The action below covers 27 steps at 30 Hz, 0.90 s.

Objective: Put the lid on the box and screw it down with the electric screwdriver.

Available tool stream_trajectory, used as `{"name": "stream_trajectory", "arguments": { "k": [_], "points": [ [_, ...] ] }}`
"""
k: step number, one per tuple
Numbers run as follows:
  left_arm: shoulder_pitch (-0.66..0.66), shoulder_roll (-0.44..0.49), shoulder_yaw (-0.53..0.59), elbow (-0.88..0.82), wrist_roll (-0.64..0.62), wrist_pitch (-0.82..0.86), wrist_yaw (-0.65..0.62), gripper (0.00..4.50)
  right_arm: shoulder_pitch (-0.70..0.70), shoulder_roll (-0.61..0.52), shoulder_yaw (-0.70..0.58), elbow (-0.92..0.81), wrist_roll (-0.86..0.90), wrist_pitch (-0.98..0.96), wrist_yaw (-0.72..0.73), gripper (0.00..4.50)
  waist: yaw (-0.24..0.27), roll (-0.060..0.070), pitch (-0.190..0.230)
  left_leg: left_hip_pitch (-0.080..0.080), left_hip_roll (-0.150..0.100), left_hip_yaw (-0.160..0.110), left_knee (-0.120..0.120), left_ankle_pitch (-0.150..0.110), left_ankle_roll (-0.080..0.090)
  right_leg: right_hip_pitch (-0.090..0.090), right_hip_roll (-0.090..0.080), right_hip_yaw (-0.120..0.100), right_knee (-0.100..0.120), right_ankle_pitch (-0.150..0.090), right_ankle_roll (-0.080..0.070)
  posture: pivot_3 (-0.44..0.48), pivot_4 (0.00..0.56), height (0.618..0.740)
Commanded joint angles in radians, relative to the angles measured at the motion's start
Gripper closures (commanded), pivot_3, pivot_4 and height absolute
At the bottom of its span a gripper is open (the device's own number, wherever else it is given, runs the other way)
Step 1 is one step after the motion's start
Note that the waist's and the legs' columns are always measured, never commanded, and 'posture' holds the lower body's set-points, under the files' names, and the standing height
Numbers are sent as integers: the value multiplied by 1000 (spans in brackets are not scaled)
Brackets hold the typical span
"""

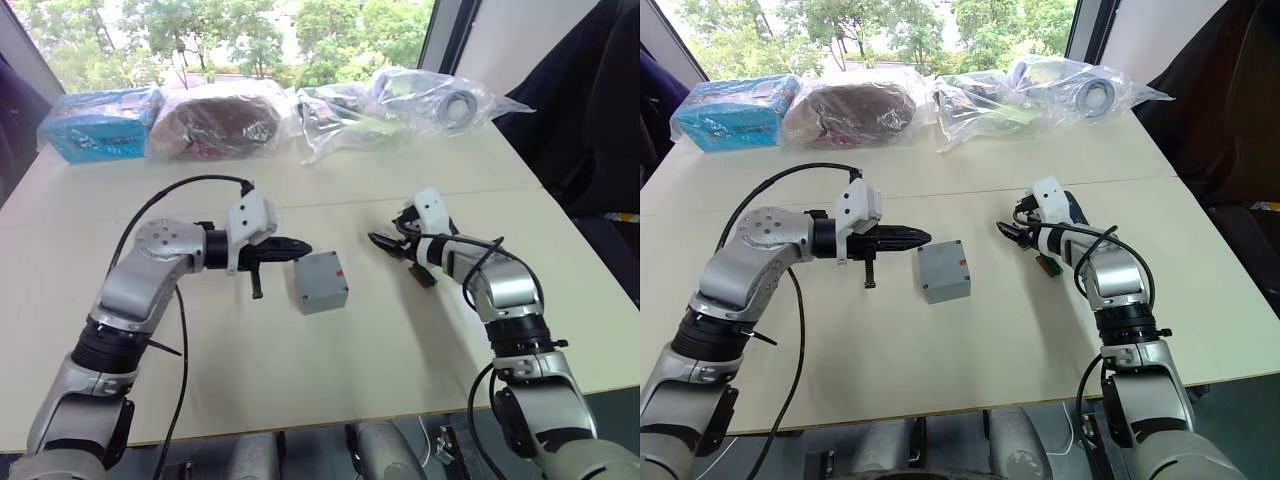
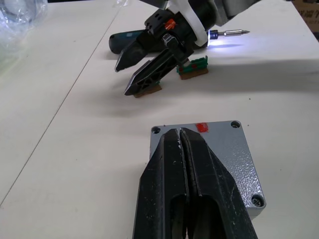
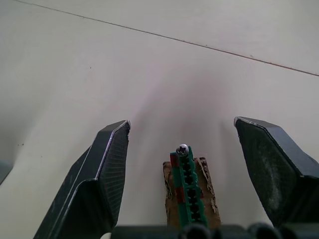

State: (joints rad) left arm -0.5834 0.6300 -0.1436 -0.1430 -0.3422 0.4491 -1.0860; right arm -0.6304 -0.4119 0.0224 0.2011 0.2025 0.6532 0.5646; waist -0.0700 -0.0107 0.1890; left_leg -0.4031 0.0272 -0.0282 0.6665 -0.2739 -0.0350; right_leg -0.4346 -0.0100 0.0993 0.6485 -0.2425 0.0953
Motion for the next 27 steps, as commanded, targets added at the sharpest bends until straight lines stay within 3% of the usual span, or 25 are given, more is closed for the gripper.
{"name": "stream_trajectory", "arguments": {
  "k": [1,5,6,9,15,16,27],
  "points": [
    [-13,8,8,-38,-3,-7,0,4500,-6,2,-15,-16,6,-12,-2,1128,0,0,0,0,0,0,0,0,0,0,0,0,0,0,0,0,150,740],
    [-11,9,10,-40,-3,-5,1,4500,-11,3,-16,-9,5,-16,-2,1128,0,0,0,0,0,0,0,0,0,0,0,0,0,0,0,0,150,740],
    [-11,9,10,-40,-3,-5,0,4500,-12,3,-16,-7,5,-17,-3,1302,0,0,0,0,0,0,0,0,0,0,0,0,0,0,0,0,150,740],
    [-12,7,8,-39,-3,-4,1,4500,-12,3,-15,-6,4,-18,-3,2050,0,0,0,0,0,0,0,0,0,0,0,0,0,0,0,0,150,740],
    [-16,4,6,-35,-2,-6,-1,4500,-13,1,-14,-3,2,-18,-3,4314,0,0,0,0,0,0,0,0,0,0,0,0,0,0,0,0,150,740],
    [-17,3,5,-34,-2,-7,-1,4500,-14,0,-12,-2,0,-17,-3,4485,0,0,0,0,0,0,0,0,0,0,0,0,0,0,0,0,150,740],
    [-14,3,7,-33,0,-6,2,4500,-30,-9,-19,-13,4,-2,-6,4485,0,0,0,0,0,0,0,0,0,0,0,0,0,0,0,0,150,740]
  ]
}}
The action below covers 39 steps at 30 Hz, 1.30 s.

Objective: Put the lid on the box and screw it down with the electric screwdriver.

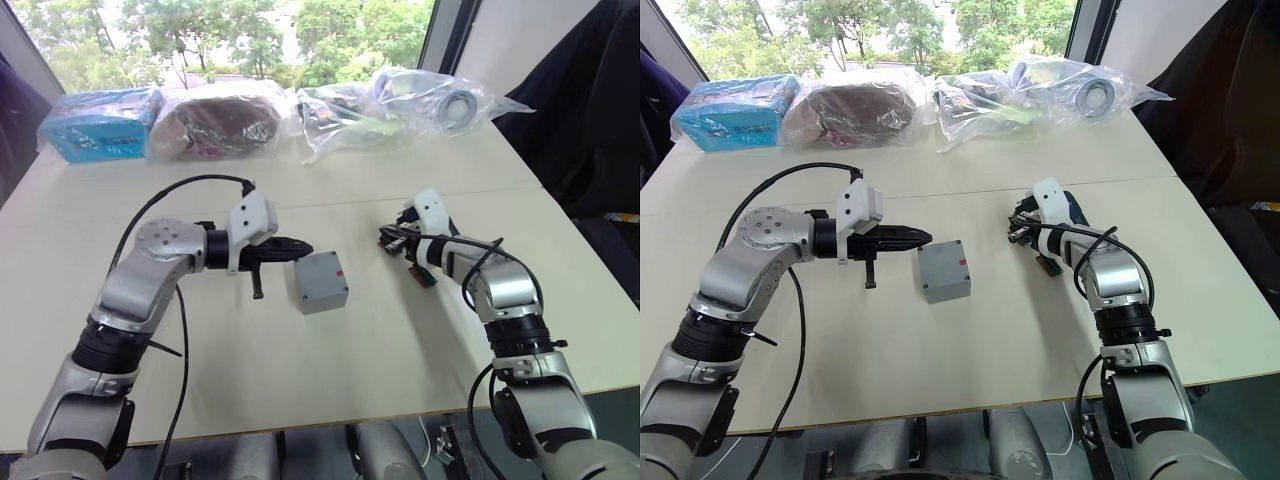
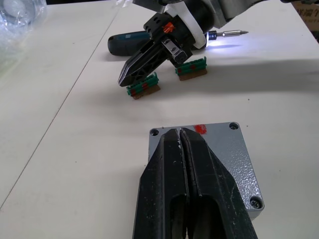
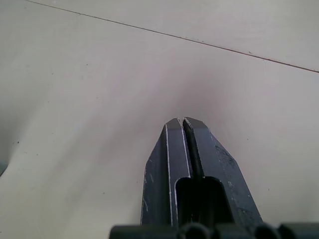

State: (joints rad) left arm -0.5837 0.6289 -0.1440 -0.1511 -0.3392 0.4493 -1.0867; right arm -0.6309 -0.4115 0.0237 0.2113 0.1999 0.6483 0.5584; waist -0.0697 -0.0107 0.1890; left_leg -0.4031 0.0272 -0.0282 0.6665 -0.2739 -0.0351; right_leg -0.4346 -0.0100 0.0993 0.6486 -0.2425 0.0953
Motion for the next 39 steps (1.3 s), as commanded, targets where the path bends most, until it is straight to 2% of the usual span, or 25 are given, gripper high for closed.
{"name": "stream_trajectory", "arguments": {
  "k": [1,15,18,21,30,39],
  "points": [
    [-13,5,8,-26,-3,-7,3,4500,-35,-16,-25,-32,9,11,1,4485,0,0,0,0,0,0,0,0,0,0,0,0,0,0,0,0,150,740],
    [-19,-2,6,-16,1,-14,7,4500,-55,-46,-33,-169,51,125,14,4485,0,0,0,0,0,0,0,0,0,0,0,0,0,0,0,0,150,740],
    [-18,-6,6,-17,1,-15,10,4500,-24,-36,-7,-142,31,91,14,3712,0,0,0,0,0,0,0,0,0,0,0,0,0,0,0,0,150,740],
    [-16,-7,8,-18,2,-16,12,4500,-6,-26,5,-113,16,55,8,2532,0,0,0,0,0,0,0,0,0,0,0,0,0,0,0,0,150,740],
    [-6,-2,11,-32,-1,-9,16,4500,-13,-12,5,-24,-4,-15,5,2532,0,0,0,0,0,0,0,0,0,0,0,0,0,0,0,0,150,740],
    [-4,0,9,-34,-1,-10,16,4500,-18,-7,2,-8,-9,-28,8,2532,0,0,0,0,0,0,0,0,0,0,0,0,0,0,0,0,150,740]
  ]
}}
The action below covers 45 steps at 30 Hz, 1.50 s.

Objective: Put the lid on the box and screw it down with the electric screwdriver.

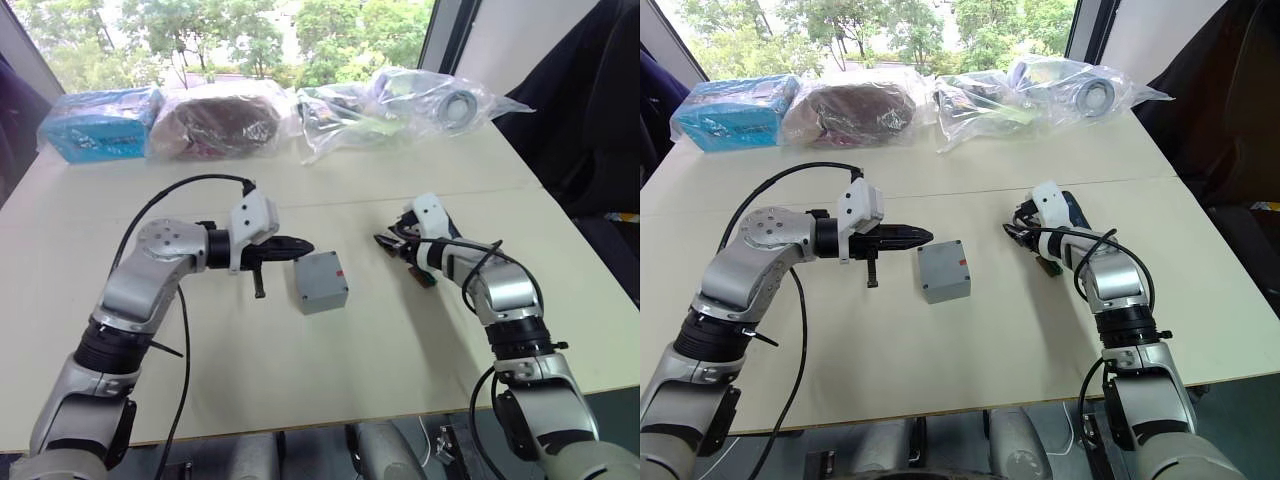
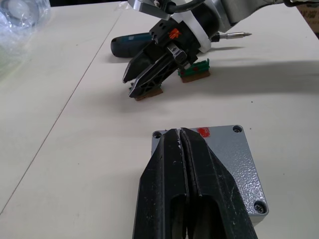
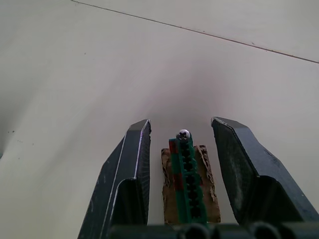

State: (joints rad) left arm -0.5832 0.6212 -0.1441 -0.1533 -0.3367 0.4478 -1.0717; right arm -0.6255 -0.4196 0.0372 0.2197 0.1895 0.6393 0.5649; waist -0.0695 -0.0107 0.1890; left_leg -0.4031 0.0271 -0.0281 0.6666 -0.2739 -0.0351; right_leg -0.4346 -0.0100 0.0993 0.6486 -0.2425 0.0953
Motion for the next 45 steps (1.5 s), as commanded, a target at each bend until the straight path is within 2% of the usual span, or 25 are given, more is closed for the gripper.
{"name": "stream_trajectory", "arguments": {
  "k": [1,5,6,8,10,20,28,34,39,45],
  "points": [
    [-4,8,9,-31,-3,-8,1,4500,-25,1,-13,-16,2,-20,2,2532,0,0,0,0,0,0,0,0,0,0,0,0,0,0,0,0,150,740],
    [-5,8,8,-31,-3,-8,1,4500,-26,-1,-13,-14,1,-23,3,2532,0,0,0,0,0,0,0,0,0,0,0,0,0,0,0,0,150,740],
    [-6,7,7,-30,-2,-9,0,4500,-26,-1,-14,-14,1,-24,4,3025,0,0,0,0,0,0,0,0,0,0,0,0,0,0,0,0,150,740],
    [-7,7,7,-29,-3,-9,-1,4500,-27,-1,-15,-14,1,-25,3,3565,0,0,0,0,0,0,0,0,0,0,0,0,0,0,0,0,150,740],
    [-7,6,6,-27,-3,-10,-1,4500,-28,0,-16,-13,2,-27,3,4444,0,0,0,0,0,0,0,0,0,0,0,0,0,0,0,0,150,740],
    [12,20,10,-28,-2,-10,-8,4500,-37,-28,-32,-85,16,13,10,4444,0,0,0,0,0,0,0,0,0,0,0,0,0,0,0,0,150,740],
    [46,55,22,-37,-5,-7,-18,4500,-100,-96,-13,-403,124,276,72,4444,-1,0,0,0,0,0,0,0,0,0,0,0,0,0,0,0,150,740],
    [56,63,21,-26,-2,-14,-17,4500,-128,-21,51,-572,216,486,36,4444,0,0,0,0,0,-1,0,0,0,0,0,-1,1,0,0,0,150,740],
    [57,45,12,-16,4,-18,-3,4500,-89,-2,131,-590,199,486,13,4444,2,0,0,0,0,-1,0,0,0,0,0,-1,0,0,0,0,150,740],
    [63,34,6,-17,7,-18,9,4500,-77,-8,148,-574,201,472,4,4444,1,0,0,-1,0,-1,0,0,0,0,0,-1,0,0,0,0,150,740]
  ]
}}
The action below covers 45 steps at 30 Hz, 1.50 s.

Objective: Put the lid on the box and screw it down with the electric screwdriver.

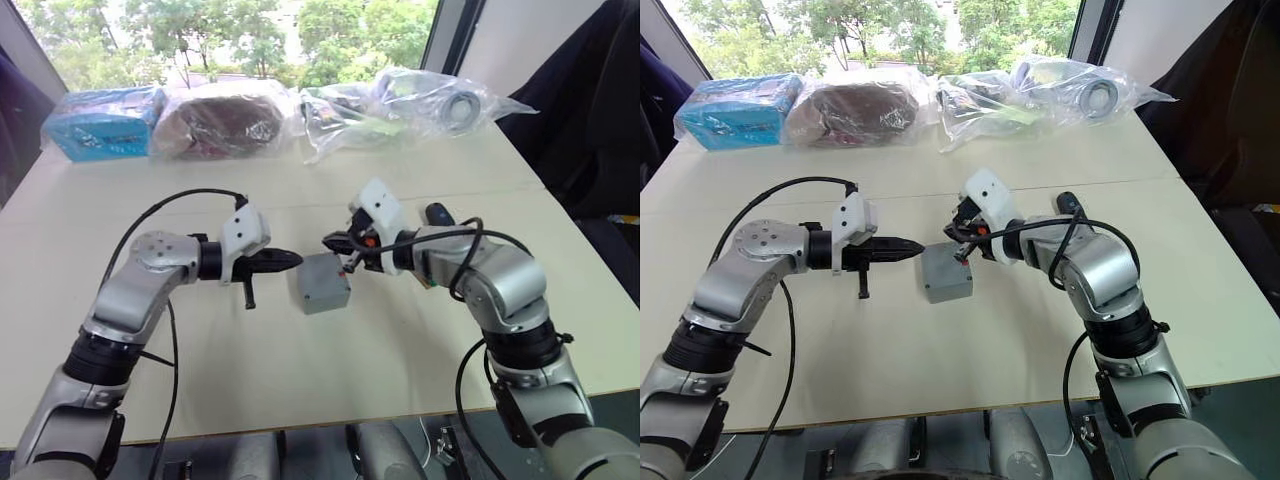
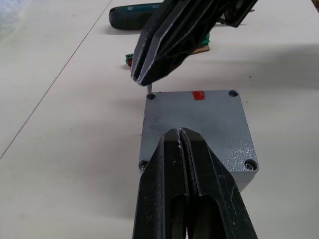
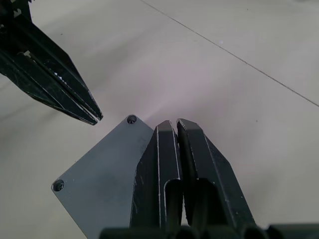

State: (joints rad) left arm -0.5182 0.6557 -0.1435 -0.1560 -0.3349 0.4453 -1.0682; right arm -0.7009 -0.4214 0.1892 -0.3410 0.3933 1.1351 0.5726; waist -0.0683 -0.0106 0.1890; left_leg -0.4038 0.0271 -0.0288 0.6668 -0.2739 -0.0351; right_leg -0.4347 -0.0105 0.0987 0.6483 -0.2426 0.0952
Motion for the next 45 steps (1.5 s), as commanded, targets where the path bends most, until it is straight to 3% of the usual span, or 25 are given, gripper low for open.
{"name": "stream_trajectory", "arguments": {
  "k": [1,34,39,40,45],
  "points": [
    [-1,-1,5,-15,5,-16,6,4500,2,-8,0,-10,-5,-28,-4,4444,-1,0,0,0,0,0,0,0,0,0,0,0,0,0,0,0,150,740],
    [17,2,5,-35,5,-10,12,4500,46,-31,66,124,-63,-128,39,4444,-1,0,0,0,0,0,0,0,0,0,0,0,0,0,0,0,150,740],
    [17,-1,3,-34,5,-10,12,4500,45,-31,60,126,-60,-131,42,3162,-1,0,0,0,0,0,0,0,0,0,0,0,0,0,0,0,150,740],
    [18,-1,3,-34,6,-10,12,4500,44,-32,57,124,-59,-131,43,2591,-1,0,0,1,0,0,0,0,0,0,0,0,0,0,0,0,150,740],
    [15,-4,0,-30,6,-11,12,4500,28,-44,30,103,-48,-119,46,755,-1,0,0,0,0,0,0,0,0,0,0,0,0,0,0,0,150,740]
  ]
}}
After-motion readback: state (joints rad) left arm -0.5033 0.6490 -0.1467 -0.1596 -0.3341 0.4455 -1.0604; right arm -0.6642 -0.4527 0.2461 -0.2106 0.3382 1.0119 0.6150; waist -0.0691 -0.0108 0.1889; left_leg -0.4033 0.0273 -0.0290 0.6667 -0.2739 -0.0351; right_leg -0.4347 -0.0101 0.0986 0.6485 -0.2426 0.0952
